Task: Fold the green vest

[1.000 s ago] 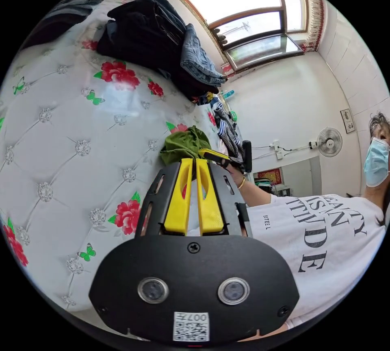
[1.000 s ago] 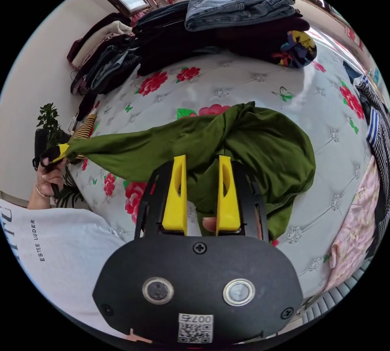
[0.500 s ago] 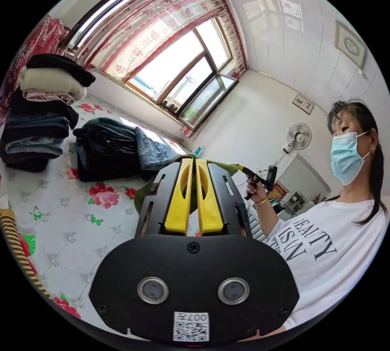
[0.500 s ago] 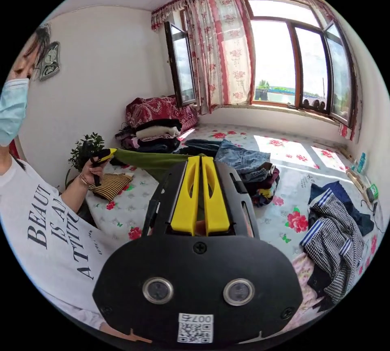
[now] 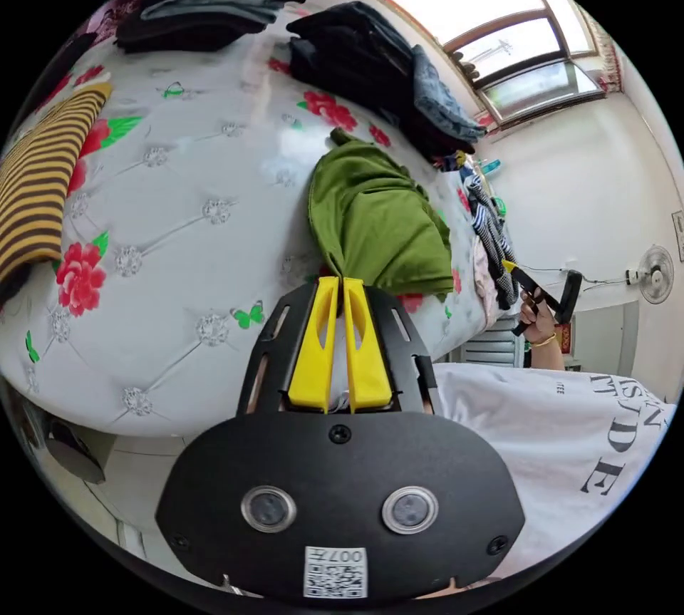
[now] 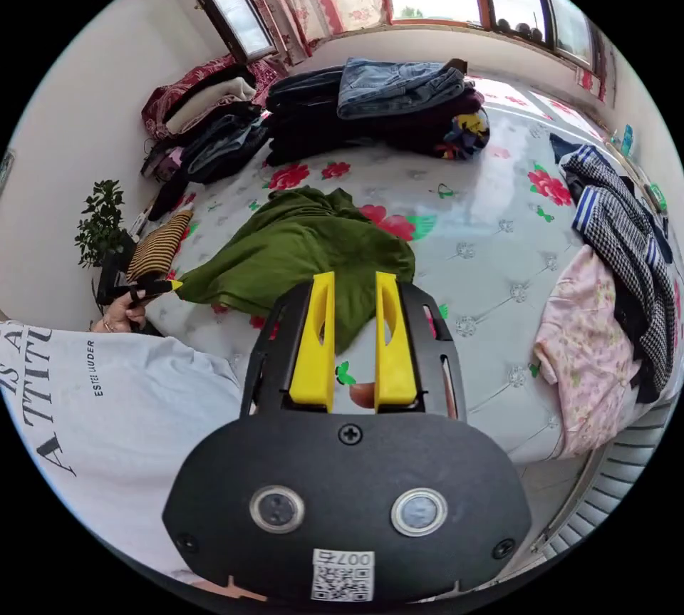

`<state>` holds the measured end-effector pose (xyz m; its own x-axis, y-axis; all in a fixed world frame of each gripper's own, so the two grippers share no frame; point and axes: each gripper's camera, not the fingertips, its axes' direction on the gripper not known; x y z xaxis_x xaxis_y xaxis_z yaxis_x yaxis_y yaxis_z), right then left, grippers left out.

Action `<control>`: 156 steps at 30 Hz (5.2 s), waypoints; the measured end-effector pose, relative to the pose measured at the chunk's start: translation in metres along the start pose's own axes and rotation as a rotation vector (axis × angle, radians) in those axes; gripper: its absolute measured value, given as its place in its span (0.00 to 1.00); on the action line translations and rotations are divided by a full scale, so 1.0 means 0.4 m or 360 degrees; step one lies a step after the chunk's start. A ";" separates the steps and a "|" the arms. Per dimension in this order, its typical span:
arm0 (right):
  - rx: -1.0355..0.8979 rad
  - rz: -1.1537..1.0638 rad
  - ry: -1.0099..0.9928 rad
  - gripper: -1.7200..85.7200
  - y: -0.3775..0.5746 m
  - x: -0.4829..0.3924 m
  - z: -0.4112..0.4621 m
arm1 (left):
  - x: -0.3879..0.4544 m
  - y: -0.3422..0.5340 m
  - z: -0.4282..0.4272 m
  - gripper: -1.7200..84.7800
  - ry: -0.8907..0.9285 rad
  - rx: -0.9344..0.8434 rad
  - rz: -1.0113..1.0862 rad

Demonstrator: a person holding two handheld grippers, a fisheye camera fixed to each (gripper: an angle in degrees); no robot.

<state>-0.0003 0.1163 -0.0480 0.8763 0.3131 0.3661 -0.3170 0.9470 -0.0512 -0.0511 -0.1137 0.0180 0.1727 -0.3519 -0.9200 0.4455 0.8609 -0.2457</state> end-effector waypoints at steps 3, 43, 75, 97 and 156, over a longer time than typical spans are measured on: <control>-0.0206 0.0032 -0.0051 0.07 0.053 -0.002 0.119 | -0.007 0.012 0.035 0.01 0.0016 -0.0005 -0.0048; -0.0319 -0.0078 0.0185 0.11 0.019 -0.076 0.321 | 0.104 -0.115 0.051 0.01 -0.0063 -0.0113 0.0032; 0.1230 -0.0386 0.0201 0.02 -0.311 -0.139 -0.737 | 0.593 -0.363 -0.946 0.01 0.0667 0.1073 0.0827; 0.0322 -0.0322 0.0020 0.02 0.260 -0.041 -0.321 | 0.247 0.276 -0.361 0.01 0.0491 0.0441 0.0223; 0.0578 -0.0229 -0.0333 0.02 -0.146 0.063 -0.602 | 0.398 -0.023 -0.505 0.01 0.0510 0.0703 0.0444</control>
<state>0.1277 0.0861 -0.2596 0.8405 0.1233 0.5277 -0.3366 0.8819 0.3300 -0.2052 -0.1032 -0.1878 0.0933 0.0516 -0.9943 0.7556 0.6467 0.1044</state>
